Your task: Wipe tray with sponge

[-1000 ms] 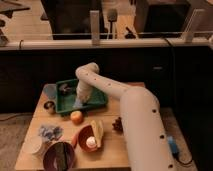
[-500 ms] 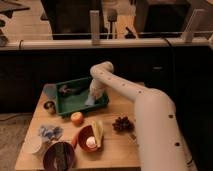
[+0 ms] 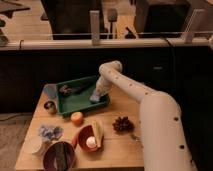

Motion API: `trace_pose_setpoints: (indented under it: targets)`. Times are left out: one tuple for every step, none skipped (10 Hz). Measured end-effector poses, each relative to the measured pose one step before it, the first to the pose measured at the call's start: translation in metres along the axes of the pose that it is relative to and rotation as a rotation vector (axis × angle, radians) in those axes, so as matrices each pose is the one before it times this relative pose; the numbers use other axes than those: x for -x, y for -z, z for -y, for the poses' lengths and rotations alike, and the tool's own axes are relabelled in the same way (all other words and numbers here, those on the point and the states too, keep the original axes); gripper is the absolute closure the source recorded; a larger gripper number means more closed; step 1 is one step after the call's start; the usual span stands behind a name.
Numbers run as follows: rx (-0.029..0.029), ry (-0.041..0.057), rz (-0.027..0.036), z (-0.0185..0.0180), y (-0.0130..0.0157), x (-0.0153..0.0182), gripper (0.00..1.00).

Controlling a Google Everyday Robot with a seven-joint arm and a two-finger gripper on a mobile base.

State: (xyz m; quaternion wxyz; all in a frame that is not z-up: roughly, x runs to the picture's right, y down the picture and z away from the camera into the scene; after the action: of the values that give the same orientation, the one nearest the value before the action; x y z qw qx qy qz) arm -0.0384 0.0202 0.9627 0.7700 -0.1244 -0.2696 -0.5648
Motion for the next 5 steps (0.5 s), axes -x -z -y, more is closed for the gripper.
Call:
trace_pose_setpoints:
  targets:
    - [-0.00133, 0.00003, 0.00084, 0.00056, -0.00001, 0.00039, 1.0]
    - [-0.00049, -0.00229, 0.00052, -0.00124, 0.00031, -0.00009, 1.0]
    - [0.0, 0.00074, 0.00037, 0.00054, -0.00017, 0.00021, 1.0]
    - [-0.00016, 0.00127, 0.00036, 0.00096, -0.00026, 0.00027, 1.0]
    - [0.00014, -0.00006, 0.0002, -0.00014, -0.00006, 0.00007, 1.0]
